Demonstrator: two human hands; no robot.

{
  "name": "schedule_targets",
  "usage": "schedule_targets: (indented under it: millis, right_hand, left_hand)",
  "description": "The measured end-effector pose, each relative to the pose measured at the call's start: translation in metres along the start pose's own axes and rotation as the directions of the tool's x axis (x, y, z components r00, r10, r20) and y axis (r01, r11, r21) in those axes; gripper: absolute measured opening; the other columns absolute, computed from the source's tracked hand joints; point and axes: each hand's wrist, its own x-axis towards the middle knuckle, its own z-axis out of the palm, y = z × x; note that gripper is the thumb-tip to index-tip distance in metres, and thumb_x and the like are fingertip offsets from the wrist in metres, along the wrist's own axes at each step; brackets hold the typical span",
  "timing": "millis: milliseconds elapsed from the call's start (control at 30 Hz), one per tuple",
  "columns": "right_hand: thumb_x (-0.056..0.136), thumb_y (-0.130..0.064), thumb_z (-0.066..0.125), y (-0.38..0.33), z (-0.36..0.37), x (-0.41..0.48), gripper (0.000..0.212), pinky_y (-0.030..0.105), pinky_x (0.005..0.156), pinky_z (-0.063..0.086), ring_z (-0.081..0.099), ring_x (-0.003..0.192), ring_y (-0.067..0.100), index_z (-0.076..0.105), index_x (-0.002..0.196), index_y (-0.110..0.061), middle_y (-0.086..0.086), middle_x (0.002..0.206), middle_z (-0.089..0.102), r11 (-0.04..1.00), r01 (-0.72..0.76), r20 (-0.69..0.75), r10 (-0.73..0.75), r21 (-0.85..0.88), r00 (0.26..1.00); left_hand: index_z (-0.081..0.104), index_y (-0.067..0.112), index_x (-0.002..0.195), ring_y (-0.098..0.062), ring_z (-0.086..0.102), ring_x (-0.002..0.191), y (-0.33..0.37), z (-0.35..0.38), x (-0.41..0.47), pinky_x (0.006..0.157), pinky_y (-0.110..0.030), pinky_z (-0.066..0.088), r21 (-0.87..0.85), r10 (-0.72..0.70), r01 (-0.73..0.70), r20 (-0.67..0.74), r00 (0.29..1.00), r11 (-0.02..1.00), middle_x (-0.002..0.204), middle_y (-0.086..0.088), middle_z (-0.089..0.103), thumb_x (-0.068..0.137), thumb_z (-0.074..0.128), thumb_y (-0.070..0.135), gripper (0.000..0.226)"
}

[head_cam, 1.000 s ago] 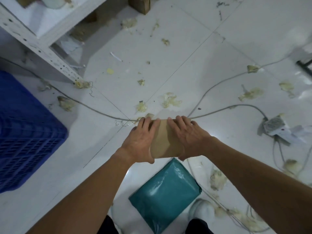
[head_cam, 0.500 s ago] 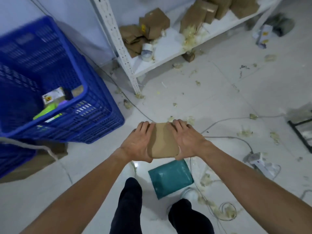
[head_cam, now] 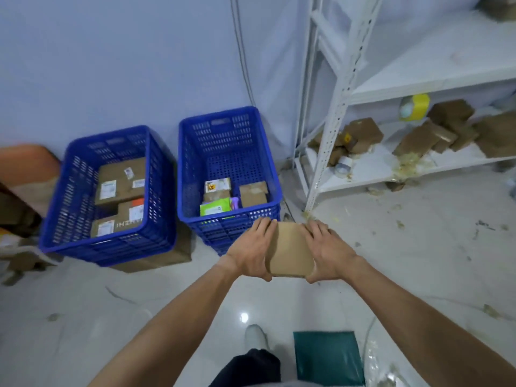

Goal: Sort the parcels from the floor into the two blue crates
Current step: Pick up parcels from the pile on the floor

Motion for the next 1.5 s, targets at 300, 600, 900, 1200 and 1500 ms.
schedule_targets:
  millis: [300,600,900,1200,1500]
  right_hand:
    - [0.047,-0.076,0.063,-0.069,-0.073,0.096,0.137,0.049,0.109,0.035,0.025,0.136,0.032,0.009,0.154,-0.008,0.014,0.145,0.025,0.973,0.167,-0.064,-0.179,-0.158,0.982]
    - [0.048,-0.079,0.061,-0.083,-0.124,0.179,0.136,0.045,0.102,0.041,0.030,0.131,0.031,0.012,0.153,-0.008,0.011,0.142,0.027,0.920,0.300,-0.054,-0.323,-0.253,0.945]
    - [0.052,-0.085,0.057,-0.115,-0.182,0.312,0.137,0.048,0.107,0.036,0.025,0.137,0.033,0.007,0.154,-0.008,0.013,0.148,0.021,0.774,0.555,-0.002,-0.583,-0.306,0.813]
    - [0.050,-0.080,0.063,-0.227,-0.213,0.384,0.131,0.048,0.100,0.043,0.029,0.131,0.032,0.014,0.150,-0.011,0.012,0.141,0.026,0.510,0.774,0.078,-0.815,-0.376,0.575]
    - [0.051,-0.076,0.064,-0.383,-0.199,0.412,0.129,0.047,0.103,0.041,0.027,0.134,0.033,0.015,0.150,-0.010,0.016,0.145,0.024,0.446,0.801,0.094,-0.849,-0.400,0.520]
  left_hand:
    - [0.025,0.005,0.147,-0.024,0.035,0.127,-0.116,-0.033,-0.038,0.108,-0.039,0.040,-0.062,-0.153,0.146,-0.137,0.979,0.987,0.138,-0.006,0.035,0.044,0.072,0.071,0.131]
    - [0.027,0.005,0.145,-0.024,0.038,0.126,-0.180,-0.058,-0.032,0.106,-0.038,0.044,-0.070,-0.263,0.254,-0.216,0.940,0.965,0.137,-0.007,0.038,0.048,0.069,0.077,0.128]
    - [0.016,0.008,0.151,-0.021,0.033,0.132,-0.253,-0.091,-0.031,0.111,-0.040,0.041,-0.156,-0.556,0.534,-0.225,0.800,0.831,0.144,-0.006,0.031,0.056,0.065,0.083,0.130]
    - [0.021,0.010,0.150,-0.020,0.035,0.129,-0.295,-0.091,-0.106,0.111,-0.036,0.038,-0.259,-0.806,0.764,-0.221,0.549,0.591,0.143,-0.007,0.033,0.056,0.068,0.081,0.128]
    - [0.023,0.006,0.150,-0.024,0.036,0.130,-0.385,-0.062,-0.225,0.110,-0.037,0.041,-0.217,-0.851,0.824,-0.173,0.496,0.524,0.141,-0.008,0.034,0.050,0.067,0.081,0.132]
